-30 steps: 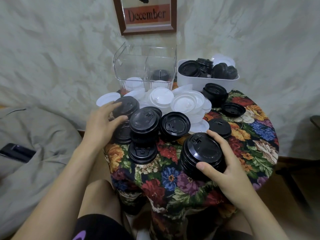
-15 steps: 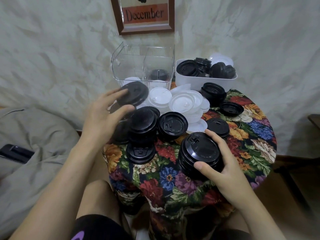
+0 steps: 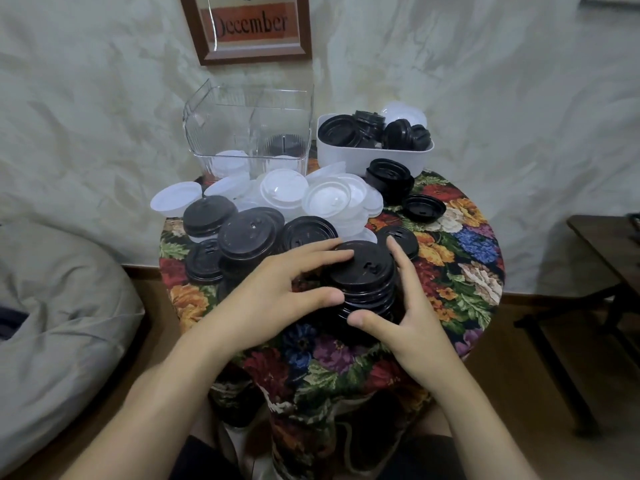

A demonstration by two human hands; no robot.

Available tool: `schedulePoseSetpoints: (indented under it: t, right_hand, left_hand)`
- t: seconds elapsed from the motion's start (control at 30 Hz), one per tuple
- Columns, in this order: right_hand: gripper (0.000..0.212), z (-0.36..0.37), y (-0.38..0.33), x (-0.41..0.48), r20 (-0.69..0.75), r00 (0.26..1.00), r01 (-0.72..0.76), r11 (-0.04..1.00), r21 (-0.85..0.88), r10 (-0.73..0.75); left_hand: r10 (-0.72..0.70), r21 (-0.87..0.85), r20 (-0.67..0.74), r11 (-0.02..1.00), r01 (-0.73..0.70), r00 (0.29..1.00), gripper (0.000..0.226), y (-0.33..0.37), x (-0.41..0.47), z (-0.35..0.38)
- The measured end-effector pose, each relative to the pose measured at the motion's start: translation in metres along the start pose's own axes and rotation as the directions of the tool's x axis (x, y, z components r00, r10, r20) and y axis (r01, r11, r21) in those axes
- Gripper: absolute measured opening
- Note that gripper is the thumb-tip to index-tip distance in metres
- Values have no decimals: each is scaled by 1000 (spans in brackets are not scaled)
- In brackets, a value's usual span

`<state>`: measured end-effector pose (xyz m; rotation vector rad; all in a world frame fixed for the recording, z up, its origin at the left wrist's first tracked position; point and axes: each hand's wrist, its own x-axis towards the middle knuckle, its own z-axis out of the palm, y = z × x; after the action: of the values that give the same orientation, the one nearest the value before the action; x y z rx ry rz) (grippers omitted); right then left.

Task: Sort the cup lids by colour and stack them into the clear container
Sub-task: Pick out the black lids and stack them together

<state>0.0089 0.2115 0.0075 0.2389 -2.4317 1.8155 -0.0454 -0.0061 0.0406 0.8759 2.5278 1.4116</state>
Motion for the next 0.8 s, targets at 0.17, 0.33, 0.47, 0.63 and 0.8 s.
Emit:
schedulePoseSetpoints:
  t: [0.17,0.33,0.47,0.63,0.8]
  right_hand:
    - [98,-1,5,0,8,1000,17,1000,0,-17]
    - [87,0,5,-1,-4,1000,19,1000,-15,-19]
    - [73,0,5,-1,-3,1000,15,1000,-14,-15]
    - [73,-2,3,-1,1,1000,20,1000,5,-20]
    - [72,-7,0,3,22,1000,11,999,-36,-11]
  left_hand:
    - [-9,-188,123,982,33,992,49,-1,7,1]
    - [-38,-243,49,969,49,998,60,-5,-2,16]
    - [-75,-268,-7,961,71,997,72,-6,-9,24]
    - [-96,-266,-49,961,80,994,83,-10,-12,34]
    - [-87,-188,-117,980,64,989,85,-11,-14,44]
